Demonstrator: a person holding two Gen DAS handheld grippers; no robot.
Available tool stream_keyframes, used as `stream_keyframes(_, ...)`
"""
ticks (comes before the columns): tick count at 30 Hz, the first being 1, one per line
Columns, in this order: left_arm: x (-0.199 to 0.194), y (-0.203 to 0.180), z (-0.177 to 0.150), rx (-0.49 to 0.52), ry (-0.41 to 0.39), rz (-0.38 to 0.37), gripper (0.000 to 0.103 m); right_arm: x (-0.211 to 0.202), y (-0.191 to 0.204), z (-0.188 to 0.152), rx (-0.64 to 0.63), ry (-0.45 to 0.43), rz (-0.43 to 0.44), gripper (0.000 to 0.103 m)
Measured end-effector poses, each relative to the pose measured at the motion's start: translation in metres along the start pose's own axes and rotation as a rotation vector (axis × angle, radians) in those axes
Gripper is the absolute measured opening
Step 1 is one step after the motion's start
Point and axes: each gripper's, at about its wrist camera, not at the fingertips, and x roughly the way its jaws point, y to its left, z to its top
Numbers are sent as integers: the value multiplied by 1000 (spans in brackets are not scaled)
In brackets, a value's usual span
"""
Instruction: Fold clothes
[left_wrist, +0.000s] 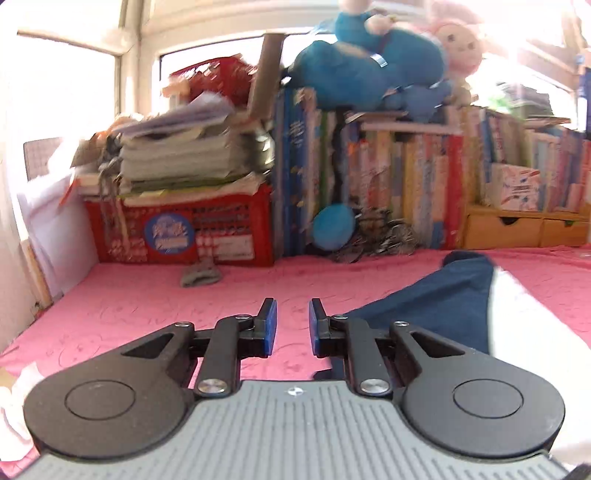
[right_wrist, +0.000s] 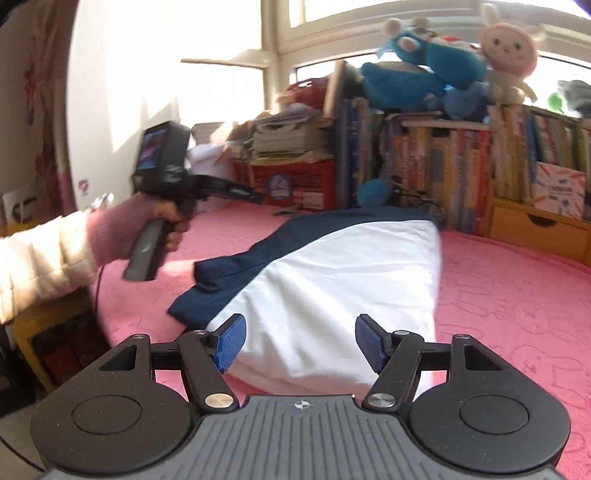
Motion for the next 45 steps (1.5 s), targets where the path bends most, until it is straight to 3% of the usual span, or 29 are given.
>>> stream_keyframes(2, -17, -22, -8, 40, -2, -85, 31, -4, -17, -3, 25, -16, -99, 66)
stream_keyframes(4, -26, -39, -22, 72, 38, -150, 31, -8, -31, -9, 29, -27, -193, 66)
stream_keyframes(7, -27, -50, -48, 77, 132, -153, 31, -6, -21, -30, -124, 20, -286, 66)
stream_keyframes(9, -29, -47, -61, 45, 170, -124, 32, -1, -12, -41, -202, 62, -309, 66)
stream_keyframes(13, -63, -47, -60, 14, 126, -96, 32, 15, -12, -45, -138, 80, -319, 66)
stream_keyframes(17, -107, -61, -59, -26, 86, -184, 36, 30, -12, -48, -74, 99, -328, 65)
stream_keyframes(20, -118, -74, -70, -149, 156, -301, 37, 42, -11, -50, -26, 113, -335, 63)
stream_keyframes(23, -120, -86, -84, -278, 234, -398, 37, 45, -16, -50, 49, 106, -319, 54)
stream_keyframes(25, -111, -89, -93, -398, 282, -438, 37, 41, -23, -49, 118, 86, -292, 44)
stream_keyframes(26, -105, -90, -98, -467, 307, -457, 37, 39, -27, -48, 153, 76, -278, 29)
stream_keyframes(27, -100, -91, -103, -536, 332, -475, 37, 37, -30, -47, 187, 66, -264, 22)
stream_keyframes(29, -88, -94, -110, -661, 375, -498, 37, 33, -37, -45, 256, 46, -236, 20)
stream_keyframes(33, -73, -96, -114, -823, 345, -446, 39, 26, -51, -42, 394, 6, -179, 19)
stream_keyframes(35, -70, -95, -113, -889, 318, -393, 40, 24, -52, -40, 403, -8, -176, 19)
stream_keyframes(36, -69, -96, -113, -891, 302, -368, 40, 23, -51, -38, 395, -13, -180, 19)
stream_keyframes(41, -78, -83, -113, -840, 249, -212, 16, 19, -48, -32, 358, -39, -199, 19)
stream_keyframes(45, -88, -66, -115, -798, 205, -101, 14, 21, -44, -32, 315, -42, -219, 19)
